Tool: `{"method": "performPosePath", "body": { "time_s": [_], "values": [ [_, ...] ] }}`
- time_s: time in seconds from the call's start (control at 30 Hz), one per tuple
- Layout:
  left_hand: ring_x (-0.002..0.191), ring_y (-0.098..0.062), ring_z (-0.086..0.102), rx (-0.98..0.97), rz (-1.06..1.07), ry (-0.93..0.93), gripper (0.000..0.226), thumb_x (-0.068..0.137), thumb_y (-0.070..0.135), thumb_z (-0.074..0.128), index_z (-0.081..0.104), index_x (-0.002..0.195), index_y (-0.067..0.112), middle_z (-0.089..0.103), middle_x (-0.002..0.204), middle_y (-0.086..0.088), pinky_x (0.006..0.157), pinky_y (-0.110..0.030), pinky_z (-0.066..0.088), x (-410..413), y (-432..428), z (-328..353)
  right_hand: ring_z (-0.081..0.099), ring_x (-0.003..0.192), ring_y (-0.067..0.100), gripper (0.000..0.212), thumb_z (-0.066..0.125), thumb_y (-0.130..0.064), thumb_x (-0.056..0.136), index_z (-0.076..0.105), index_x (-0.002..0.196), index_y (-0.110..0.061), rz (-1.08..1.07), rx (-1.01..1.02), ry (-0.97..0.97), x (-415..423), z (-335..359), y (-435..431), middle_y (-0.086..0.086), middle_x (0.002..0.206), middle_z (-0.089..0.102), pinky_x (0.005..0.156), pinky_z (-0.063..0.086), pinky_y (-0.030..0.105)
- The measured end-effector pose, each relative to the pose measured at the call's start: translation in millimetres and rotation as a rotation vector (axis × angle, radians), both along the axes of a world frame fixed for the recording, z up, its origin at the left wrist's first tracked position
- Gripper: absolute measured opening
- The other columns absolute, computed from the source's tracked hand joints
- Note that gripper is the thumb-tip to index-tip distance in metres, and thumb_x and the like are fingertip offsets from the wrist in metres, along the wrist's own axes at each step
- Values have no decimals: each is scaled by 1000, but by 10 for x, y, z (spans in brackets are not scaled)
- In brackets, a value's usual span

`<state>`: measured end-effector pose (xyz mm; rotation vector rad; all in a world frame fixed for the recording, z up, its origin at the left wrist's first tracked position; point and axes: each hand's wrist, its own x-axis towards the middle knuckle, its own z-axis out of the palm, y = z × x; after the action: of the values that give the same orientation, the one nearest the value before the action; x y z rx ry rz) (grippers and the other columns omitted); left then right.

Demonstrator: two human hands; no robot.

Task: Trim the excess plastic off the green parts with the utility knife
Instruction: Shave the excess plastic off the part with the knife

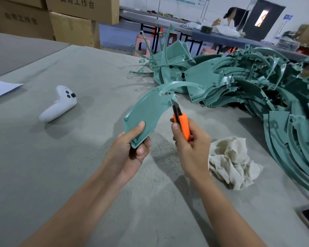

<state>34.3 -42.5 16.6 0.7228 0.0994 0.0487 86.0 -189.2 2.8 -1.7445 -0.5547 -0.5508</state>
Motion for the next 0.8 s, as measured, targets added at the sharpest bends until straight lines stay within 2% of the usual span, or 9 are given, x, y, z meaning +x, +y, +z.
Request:
{"method": "performPosePath", "body": {
  "time_s": [0.13, 0.27, 0.43, 0.53, 0.6, 0.63, 0.7, 0.77, 0.8],
  "values": [
    [32, -5, 45, -22, 3, 3, 12, 79, 17, 62, 62, 88, 9, 53, 53, -4, 31, -13, 33, -4, -10, 0, 47, 51, 30, 19, 60, -27, 96, 65, 86, -12, -48, 50, 60, 8, 13, 47, 8, 60, 52, 43, 40, 44],
    [33, -5, 44, -8, -15, -3, 11, 79, 19, 63, 72, 75, 13, 53, 53, -5, 31, -13, 33, -17, 8, 9, 48, 55, 31, 14, 59, -28, 96, 66, 86, -23, -108, 174, 146, 61, 37, -21, 9, 65, 54, 50, 43, 46],
    [34, -5, 45, 11, 16, -11, 12, 80, 20, 61, 63, 87, 10, 54, 54, -4, 32, -13, 33, -15, -1, 22, 47, 50, 31, 14, 60, -30, 96, 65, 88, -21, -71, 33, 28, -51, -2, 70, 8, 61, 50, 42, 39, 45],
    [35, -5, 47, 4, 55, -7, 14, 80, 18, 60, 60, 90, 8, 55, 55, -5, 32, -13, 34, -9, 18, 27, 44, 46, 7, 7, 63, -23, 95, 67, 94, -17, -20, -84, -95, -115, -23, 93, -10, 56, 45, 43, 36, 22],
    [34, -6, 47, -5, 64, -8, 13, 80, 18, 60, 59, 89, 8, 55, 56, -4, 31, -13, 33, 0, 21, 32, 42, 47, 1, 5, 65, -17, 93, 67, 97, -16, 7, -138, -136, -149, -2, 107, -19, 58, 44, 48, 30, 8],
    [34, -5, 47, 1, 65, -8, 12, 80, 18, 60, 59, 89, 9, 55, 55, -4, 31, -13, 33, 1, 22, 36, 43, 46, 3, 3, 64, -17, 93, 66, 95, -18, -9, -121, -121, -128, 16, 103, -16, 57, 46, 46, 30, 9],
    [33, -5, 46, 28, 55, -12, 13, 79, 19, 61, 60, 88, 9, 54, 54, -4, 31, -13, 33, -8, 25, 37, 45, 45, 14, 9, 61, -21, 94, 65, 88, -15, -81, -49, -84, -64, 49, 67, -1, 55, 51, 40, 36, 25],
    [33, -5, 46, 66, 28, -19, 15, 79, 21, 61, 60, 88, 9, 54, 54, -4, 31, -13, 33, -22, 20, 34, 46, 47, 26, 15, 61, -21, 97, 64, 86, -10, -129, -22, -57, -3, 47, 11, 12, 58, 51, 44, 38, 41],
    [33, -5, 46, 81, 18, -20, 15, 80, 22, 61, 59, 88, 9, 55, 53, -5, 31, -13, 33, -30, 16, 33, 46, 48, 28, 16, 61, -21, 97, 64, 87, -9, -133, -28, -56, 0, 36, -4, 12, 58, 51, 45, 38, 43]
  ]
}}
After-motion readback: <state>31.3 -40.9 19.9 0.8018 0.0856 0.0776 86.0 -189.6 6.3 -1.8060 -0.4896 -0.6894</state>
